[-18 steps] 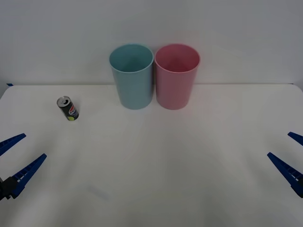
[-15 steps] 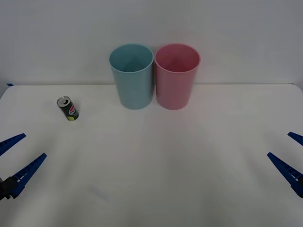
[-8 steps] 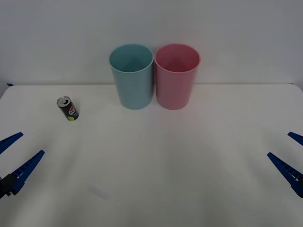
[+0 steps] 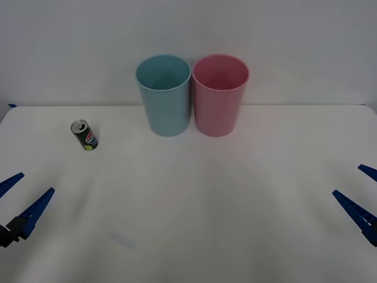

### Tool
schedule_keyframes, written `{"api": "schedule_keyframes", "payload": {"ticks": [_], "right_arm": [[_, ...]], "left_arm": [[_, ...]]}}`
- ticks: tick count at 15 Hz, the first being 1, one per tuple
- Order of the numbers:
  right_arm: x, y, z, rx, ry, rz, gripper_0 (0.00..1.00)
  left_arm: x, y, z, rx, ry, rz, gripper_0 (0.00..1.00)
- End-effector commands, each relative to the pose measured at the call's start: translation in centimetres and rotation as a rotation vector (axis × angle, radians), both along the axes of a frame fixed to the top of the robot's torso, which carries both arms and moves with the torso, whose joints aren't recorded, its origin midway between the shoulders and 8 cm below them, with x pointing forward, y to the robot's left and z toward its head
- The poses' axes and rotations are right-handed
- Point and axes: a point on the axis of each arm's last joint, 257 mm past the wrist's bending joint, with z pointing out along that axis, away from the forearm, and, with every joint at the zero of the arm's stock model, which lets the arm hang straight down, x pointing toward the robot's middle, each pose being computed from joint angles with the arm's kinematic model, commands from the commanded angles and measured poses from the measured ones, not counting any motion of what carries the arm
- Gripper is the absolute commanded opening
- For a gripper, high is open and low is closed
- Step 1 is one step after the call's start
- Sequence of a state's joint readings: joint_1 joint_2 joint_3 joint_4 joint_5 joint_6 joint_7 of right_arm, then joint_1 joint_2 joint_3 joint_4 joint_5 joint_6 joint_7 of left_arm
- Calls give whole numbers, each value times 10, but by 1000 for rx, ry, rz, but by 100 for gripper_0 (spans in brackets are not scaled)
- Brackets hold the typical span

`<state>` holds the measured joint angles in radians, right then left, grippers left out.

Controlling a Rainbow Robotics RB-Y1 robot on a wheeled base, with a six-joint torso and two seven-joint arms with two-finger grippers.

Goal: Grasp the object on the table and drop it into the matching bin: aluminum can to the light blue bin, PET bottle to the pink bin.

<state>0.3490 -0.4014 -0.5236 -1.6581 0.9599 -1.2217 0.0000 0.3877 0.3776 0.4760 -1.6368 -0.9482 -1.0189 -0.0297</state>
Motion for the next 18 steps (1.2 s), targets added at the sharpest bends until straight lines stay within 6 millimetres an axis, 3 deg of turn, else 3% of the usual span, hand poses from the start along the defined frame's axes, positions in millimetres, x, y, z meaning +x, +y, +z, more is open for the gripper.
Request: {"api": "schedule_keyframes", "payload": {"ticks": [1, 8, 11, 18], "right_arm": [[0, 0, 0, 0, 0, 0, 100], [0, 0, 0, 0, 0, 0, 100], [0, 0, 0, 0, 0, 0, 100], [0, 0, 0, 0, 0, 0, 100]], "left_arm": [[9, 7, -14, 10, 25, 66, 100], [24, 36, -52, 99, 91, 265, 100], [39, 24, -65, 79, 119, 296, 100], [72, 17, -78, 43, 122, 362, 100]]}}
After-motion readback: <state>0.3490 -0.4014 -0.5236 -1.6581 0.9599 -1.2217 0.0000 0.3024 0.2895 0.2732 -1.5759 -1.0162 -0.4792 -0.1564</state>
